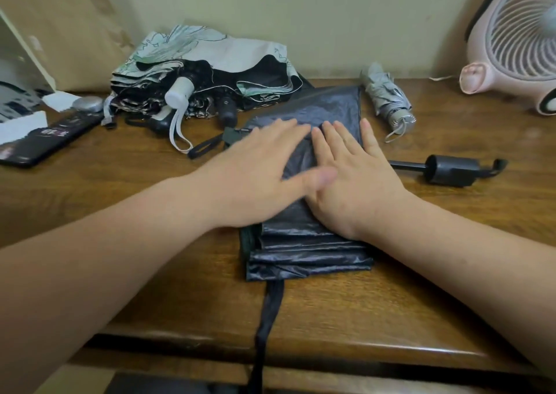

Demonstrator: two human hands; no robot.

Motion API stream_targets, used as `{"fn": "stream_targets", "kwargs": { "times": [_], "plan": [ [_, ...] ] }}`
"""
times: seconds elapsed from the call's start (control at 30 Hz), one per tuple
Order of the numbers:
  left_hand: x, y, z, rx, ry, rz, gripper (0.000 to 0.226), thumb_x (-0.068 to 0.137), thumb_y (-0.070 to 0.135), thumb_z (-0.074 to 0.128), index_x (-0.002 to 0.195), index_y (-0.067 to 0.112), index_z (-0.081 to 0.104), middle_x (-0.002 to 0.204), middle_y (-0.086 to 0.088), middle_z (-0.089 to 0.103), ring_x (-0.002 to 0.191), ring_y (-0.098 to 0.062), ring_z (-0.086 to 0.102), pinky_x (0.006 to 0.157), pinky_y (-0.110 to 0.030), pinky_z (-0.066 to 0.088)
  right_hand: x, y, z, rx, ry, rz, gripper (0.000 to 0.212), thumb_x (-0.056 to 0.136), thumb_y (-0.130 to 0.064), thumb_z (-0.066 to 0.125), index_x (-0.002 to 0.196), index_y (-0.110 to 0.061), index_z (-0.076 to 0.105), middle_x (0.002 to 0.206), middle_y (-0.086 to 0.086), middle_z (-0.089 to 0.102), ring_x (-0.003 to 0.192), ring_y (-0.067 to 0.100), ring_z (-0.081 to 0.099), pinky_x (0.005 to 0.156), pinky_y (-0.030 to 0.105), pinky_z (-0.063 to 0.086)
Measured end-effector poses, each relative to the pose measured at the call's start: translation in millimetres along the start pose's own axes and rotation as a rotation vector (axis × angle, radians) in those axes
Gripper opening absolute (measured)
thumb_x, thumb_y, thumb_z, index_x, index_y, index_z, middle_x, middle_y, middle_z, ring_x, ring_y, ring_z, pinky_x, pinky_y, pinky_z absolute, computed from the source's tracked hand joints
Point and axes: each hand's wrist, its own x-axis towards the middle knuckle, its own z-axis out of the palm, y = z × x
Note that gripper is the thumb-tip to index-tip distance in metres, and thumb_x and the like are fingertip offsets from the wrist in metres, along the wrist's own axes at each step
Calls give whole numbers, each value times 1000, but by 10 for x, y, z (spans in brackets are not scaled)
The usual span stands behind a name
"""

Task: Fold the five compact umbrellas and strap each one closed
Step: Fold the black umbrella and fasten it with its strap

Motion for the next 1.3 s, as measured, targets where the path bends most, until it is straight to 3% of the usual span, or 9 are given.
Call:
{"fn": "stream_targets", "kwargs": {
  "times": [0.13, 0.33, 0.57, 0.7, 0.77, 0.83, 0.9, 0.97, 1.3],
  "plan": [
    [-78, 41, 158, 243, -153, 61, 131, 68, 104, 17, 163, 18, -10, 170, -2, -20, 154, -17, -25, 127, -47, -7, -9, -15, -14, -3, 12, 21, 88, 94, -61, 4, 161, -4, 1, 170, 17, 3, 158, 29, -3, 125, 55, -6],
    [-81, 17, 176, 260, -171, 101, 140, 59, 109, 12, 160, 18, -19, 167, -3, -30, 151, -19, -33, 127, -49, -8, -257, 14, -83, 45, -25, -144, 88, 94, -60, 9, 162, -4, 1, 170, 16, 0, 158, 28, -6, 127, 51, -5],
    [-114, 16, 180, 222, -181, 86, 120, 70, 101, -1, 160, 24, -20, 165, -1, -34, 149, -15, -37, 126, -47, -10, -794, 113, -250, 44, -279, -257, 85, 97, -71, -4, 159, -15, -20, 165, 5, -28, 151, 18, -31, 125, 41, -16],
    [-164, 29, 197, 199, -103, 63, 105, 80, 93, -5, 162, 28, -15, 167, 4, -29, 149, -11, -35, 127, -44, -10, -893, 211, -525, 140, -316, -347, 79, 99, -69, 28, 163, -29, 8, 170, -7, 4, 157, 10, 0, 126, 28, -6],
    [-161, 37, 203, 201, -91, 49, 102, 83, 92, 5, 161, 29, -15, 166, 5, -30, 149, -10, -36, 127, -42, -11, -719, 336, -813, 249, -343, -232, 52, 95, -62, 50, 145, -45, 49, 135, -36, 56, 126, -15, 49, 109, 10, 35],
    [-153, 41, 195, 195, -103, 46, 104, 83, 93, 10, 161, 31, -17, 165, 6, -33, 147, -9, -38, 126, -42, -13, -359, 494, -938, 636, -82, -40, 17, 92, -45, 66, 105, -38, 74, 84, -36, 70, 81, -16, 65, 76, 6, 49],
    [-155, 30, 188, 192, -110, 43, 104, 82, 95, 11, 160, 32, -19, 163, 8, -36, 145, -8, -41, 126, -41, -14, 63, 699, -773, 1003, 228, 215, 7, 93, -21, 70, 89, -23, 76, 80, -10, 78, 75, 0, 72, 75, 16, 57],
    [-160, 34, 188, 183, -107, 34, 105, 81, 96, 13, 159, 34, -20, 163, 10, -37, 144, -6, -42, 126, -41, -14, 450, 825, -547, 1198, 272, 416, 8, 89, -7, 69, 92, -14, 72, 83, 10, 77, 77, 19, 73, 75, 32, 60],
    [-124, 76, 154, 178, -109, 22, 107, 78, 98, 15, 156, 38, -26, 159, 13, -42, 141, -5, -46, 125, -40, -17, 1041, 867, -335, 1254, 157, 575, 17, 87, -27, 74, 95, -12, 71, 78, 6, 68, 64, 20, 65, 57, 30, 55]
  ]
}}
